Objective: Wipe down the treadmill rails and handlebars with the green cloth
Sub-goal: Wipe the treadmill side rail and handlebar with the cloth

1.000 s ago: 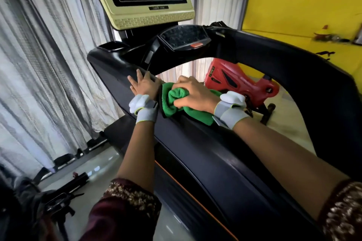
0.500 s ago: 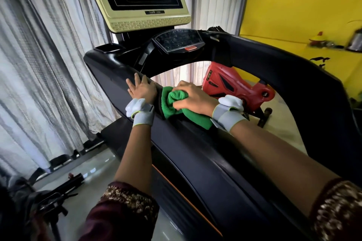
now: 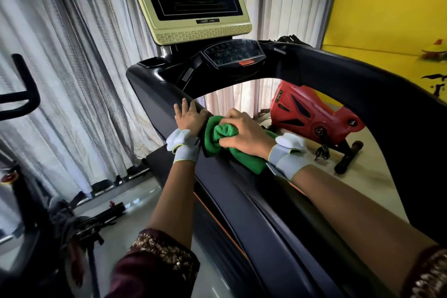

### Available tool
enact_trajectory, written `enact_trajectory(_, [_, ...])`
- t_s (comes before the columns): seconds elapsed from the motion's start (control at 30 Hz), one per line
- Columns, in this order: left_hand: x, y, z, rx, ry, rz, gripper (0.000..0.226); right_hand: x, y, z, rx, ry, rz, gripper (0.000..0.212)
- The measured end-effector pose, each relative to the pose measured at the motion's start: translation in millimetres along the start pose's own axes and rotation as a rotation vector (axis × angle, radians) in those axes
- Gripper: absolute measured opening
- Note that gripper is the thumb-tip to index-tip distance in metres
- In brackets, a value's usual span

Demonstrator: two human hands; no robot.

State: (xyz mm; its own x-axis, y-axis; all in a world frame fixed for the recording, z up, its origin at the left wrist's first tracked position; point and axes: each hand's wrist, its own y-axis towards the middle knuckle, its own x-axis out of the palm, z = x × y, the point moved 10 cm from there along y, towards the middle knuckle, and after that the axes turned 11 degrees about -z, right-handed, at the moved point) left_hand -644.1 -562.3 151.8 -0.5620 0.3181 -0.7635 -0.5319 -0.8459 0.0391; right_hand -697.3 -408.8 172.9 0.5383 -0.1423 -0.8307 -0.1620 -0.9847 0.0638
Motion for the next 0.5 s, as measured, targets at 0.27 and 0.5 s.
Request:
enact_trajectory(0.27, [15.6,-26.8,9.3,0.009,0.04,0.011,0.058,1.2,-24.9,4.6,0.029,0.021,-0.052,0.066])
enact_trajectory(0.5, [26.0,-50.5,16.4,-0.021,0.032,0.058,0.064,1.5,-53.1,21.2,0.042,0.04,-0.019,0.063])
